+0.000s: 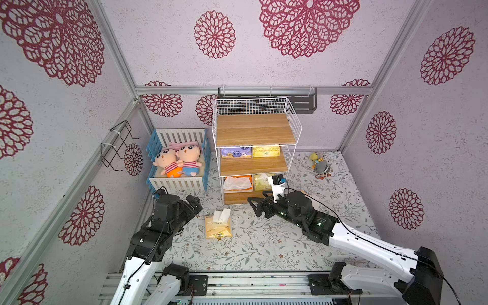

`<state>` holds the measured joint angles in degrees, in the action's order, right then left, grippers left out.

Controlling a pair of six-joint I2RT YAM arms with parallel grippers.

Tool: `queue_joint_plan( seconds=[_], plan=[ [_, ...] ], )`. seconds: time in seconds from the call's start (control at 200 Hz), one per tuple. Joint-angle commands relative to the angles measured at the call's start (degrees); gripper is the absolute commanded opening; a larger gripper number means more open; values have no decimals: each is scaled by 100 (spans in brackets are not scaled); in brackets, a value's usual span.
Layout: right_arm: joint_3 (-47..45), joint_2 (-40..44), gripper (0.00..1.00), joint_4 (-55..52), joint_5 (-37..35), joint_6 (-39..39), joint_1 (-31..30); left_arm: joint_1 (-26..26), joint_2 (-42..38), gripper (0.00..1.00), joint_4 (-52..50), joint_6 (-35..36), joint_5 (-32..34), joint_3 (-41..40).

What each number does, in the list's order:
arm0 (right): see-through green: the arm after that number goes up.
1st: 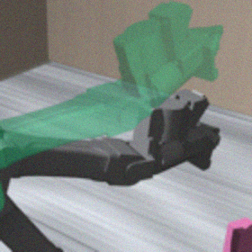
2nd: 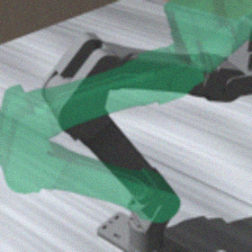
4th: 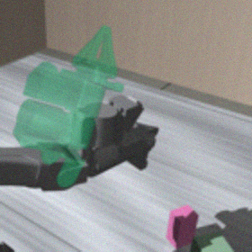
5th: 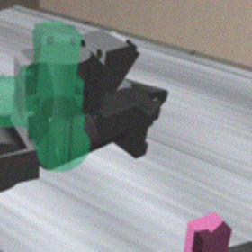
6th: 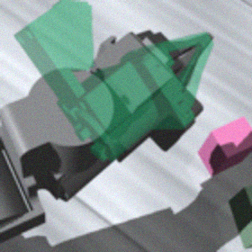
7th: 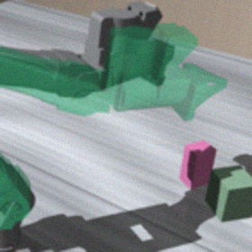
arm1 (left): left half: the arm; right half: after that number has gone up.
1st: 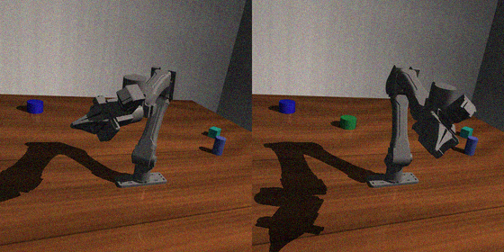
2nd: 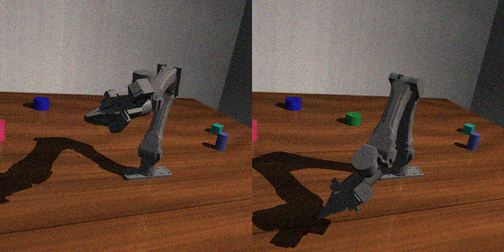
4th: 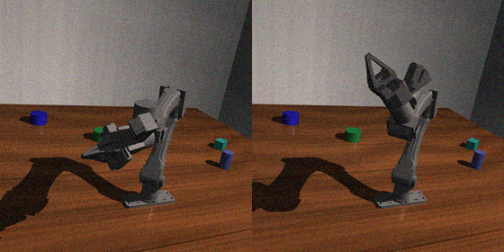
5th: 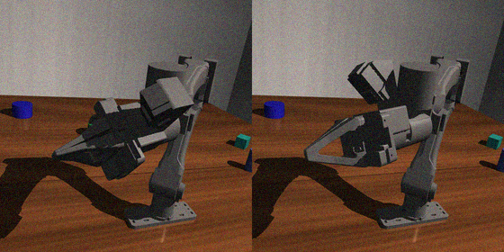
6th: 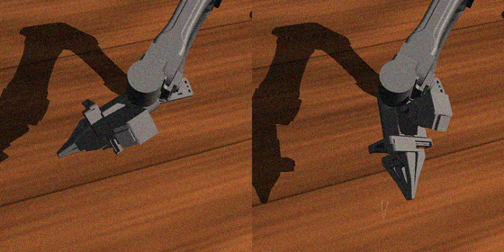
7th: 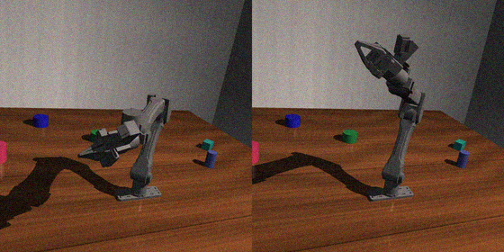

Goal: Remove the tissue boxes from the shelf
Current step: Adjust the shelf at the center of the board.

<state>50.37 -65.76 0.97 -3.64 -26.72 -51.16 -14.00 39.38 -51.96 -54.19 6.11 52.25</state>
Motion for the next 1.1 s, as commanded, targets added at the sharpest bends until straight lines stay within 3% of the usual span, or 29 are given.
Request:
queue_joint_plan(
  seconds=[0.0,0.305,0.681,1.091],
  plan=[
    [447,-131,90,372,-206,123,38,-40,-104,97,-157,262,-104,84],
    [1492,-1235,87,33,-332,51,51,-42,-68,97,11,548,-299,84],
    [2508,-1899,80,-526,-641,60,277,-44,-189,97,192,568,-390,-46],
    [2691,-2152,74,-690,-817,34,750,-42,-113,97,363,489,-523,-66]
  ],
)
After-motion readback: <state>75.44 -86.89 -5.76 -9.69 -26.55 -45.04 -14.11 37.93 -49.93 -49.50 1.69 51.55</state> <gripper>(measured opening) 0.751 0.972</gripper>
